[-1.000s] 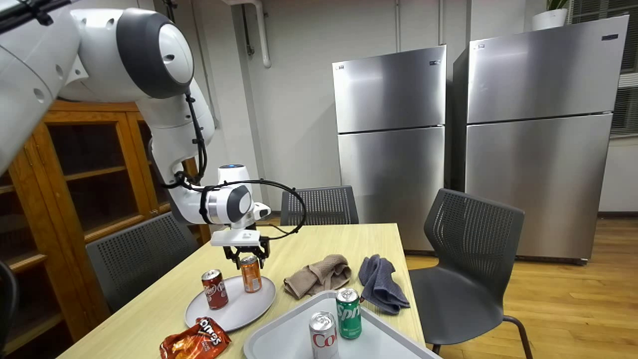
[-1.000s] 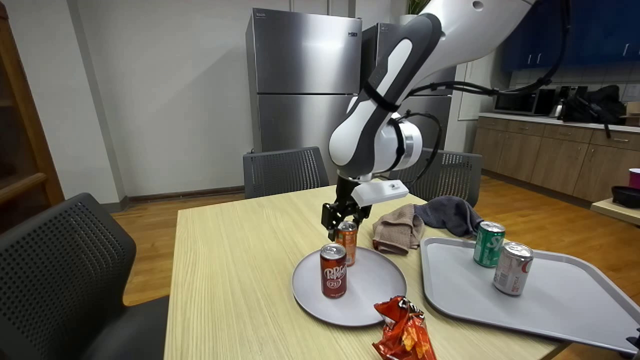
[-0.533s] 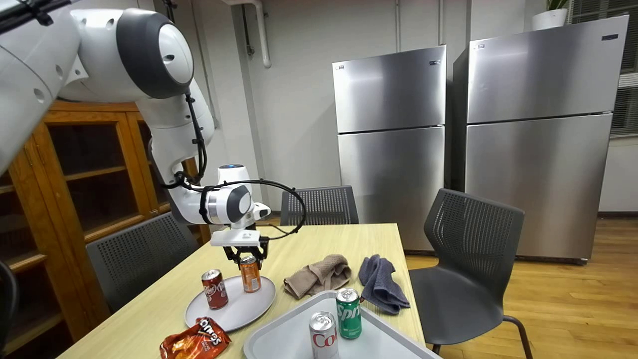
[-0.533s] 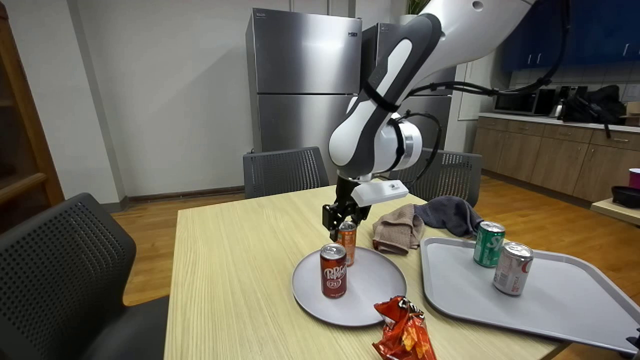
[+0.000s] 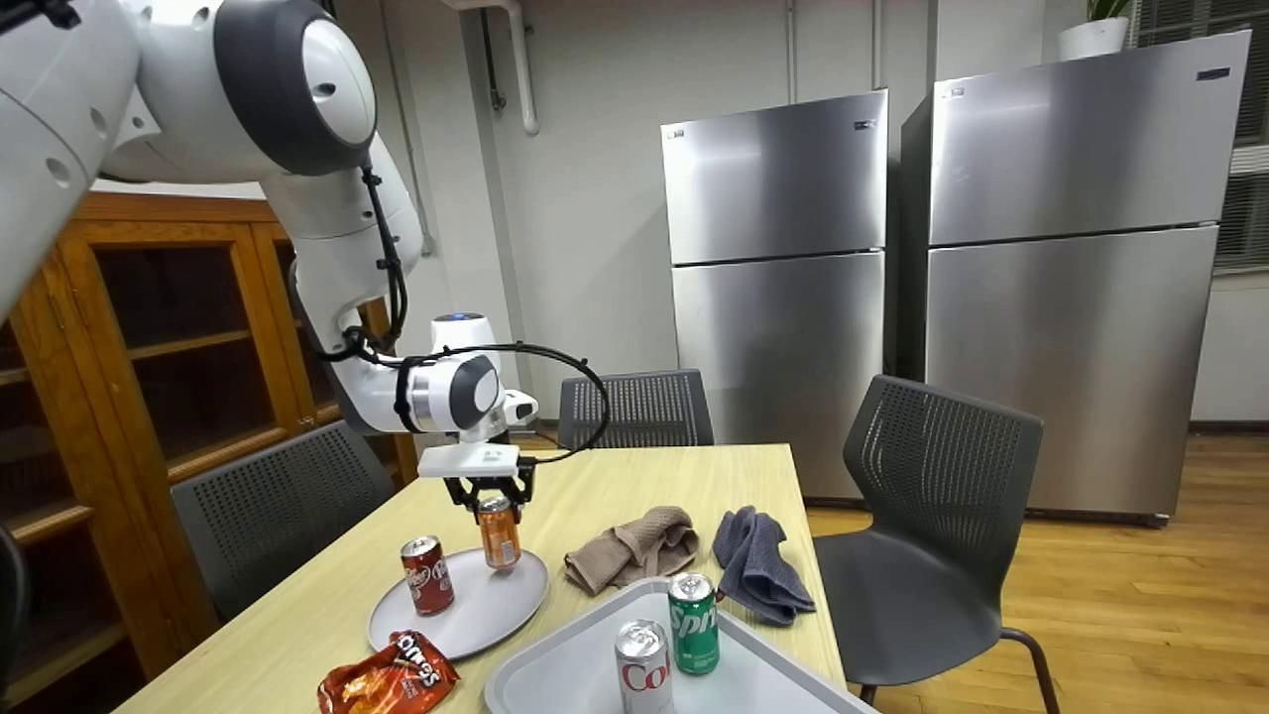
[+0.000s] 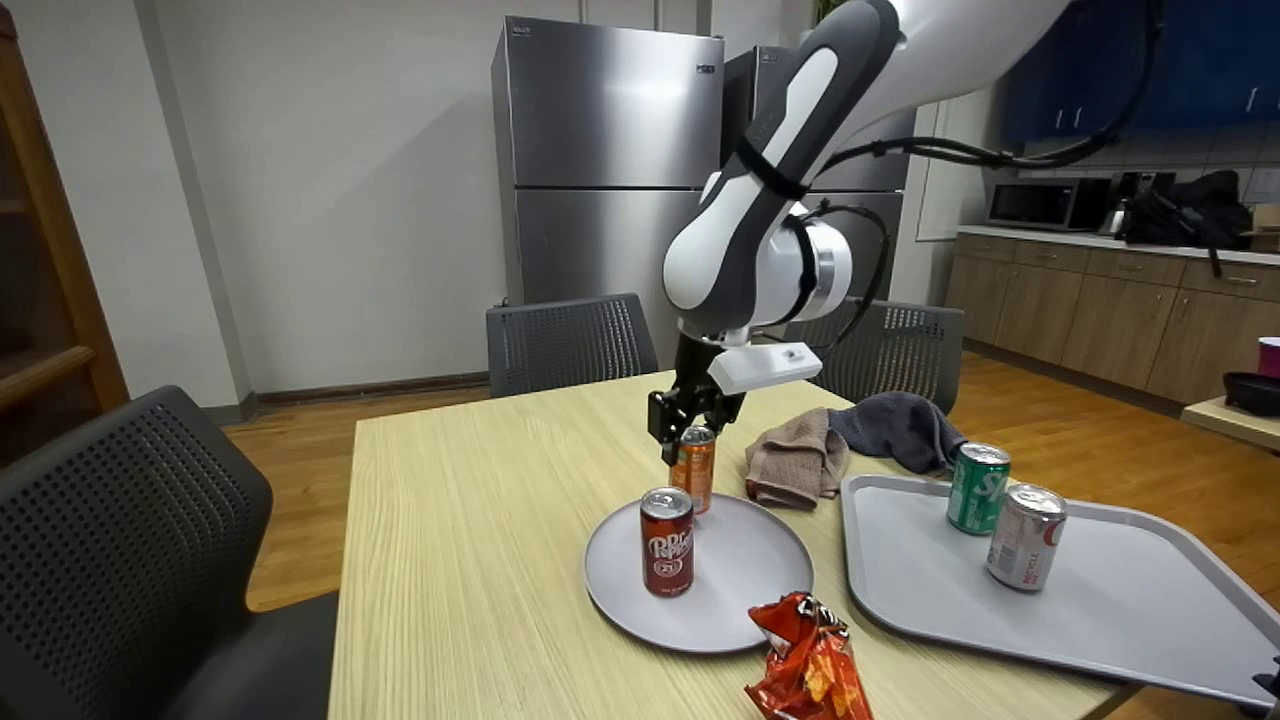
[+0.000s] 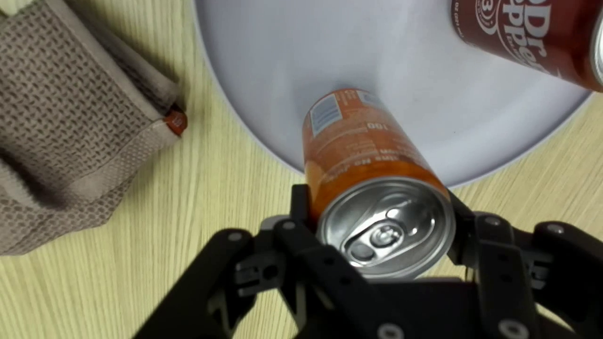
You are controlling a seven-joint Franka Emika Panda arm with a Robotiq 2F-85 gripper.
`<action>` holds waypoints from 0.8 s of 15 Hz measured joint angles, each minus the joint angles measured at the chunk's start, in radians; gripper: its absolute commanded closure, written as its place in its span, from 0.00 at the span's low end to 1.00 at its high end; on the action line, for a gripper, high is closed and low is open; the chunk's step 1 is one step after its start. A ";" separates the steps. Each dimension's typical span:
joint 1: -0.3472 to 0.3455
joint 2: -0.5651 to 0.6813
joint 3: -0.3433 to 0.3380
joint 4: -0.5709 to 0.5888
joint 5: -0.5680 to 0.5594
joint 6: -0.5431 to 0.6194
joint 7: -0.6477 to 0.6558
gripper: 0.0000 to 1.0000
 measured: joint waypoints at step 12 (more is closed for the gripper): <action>-0.117 -0.219 0.025 -0.225 0.008 0.045 -0.083 0.62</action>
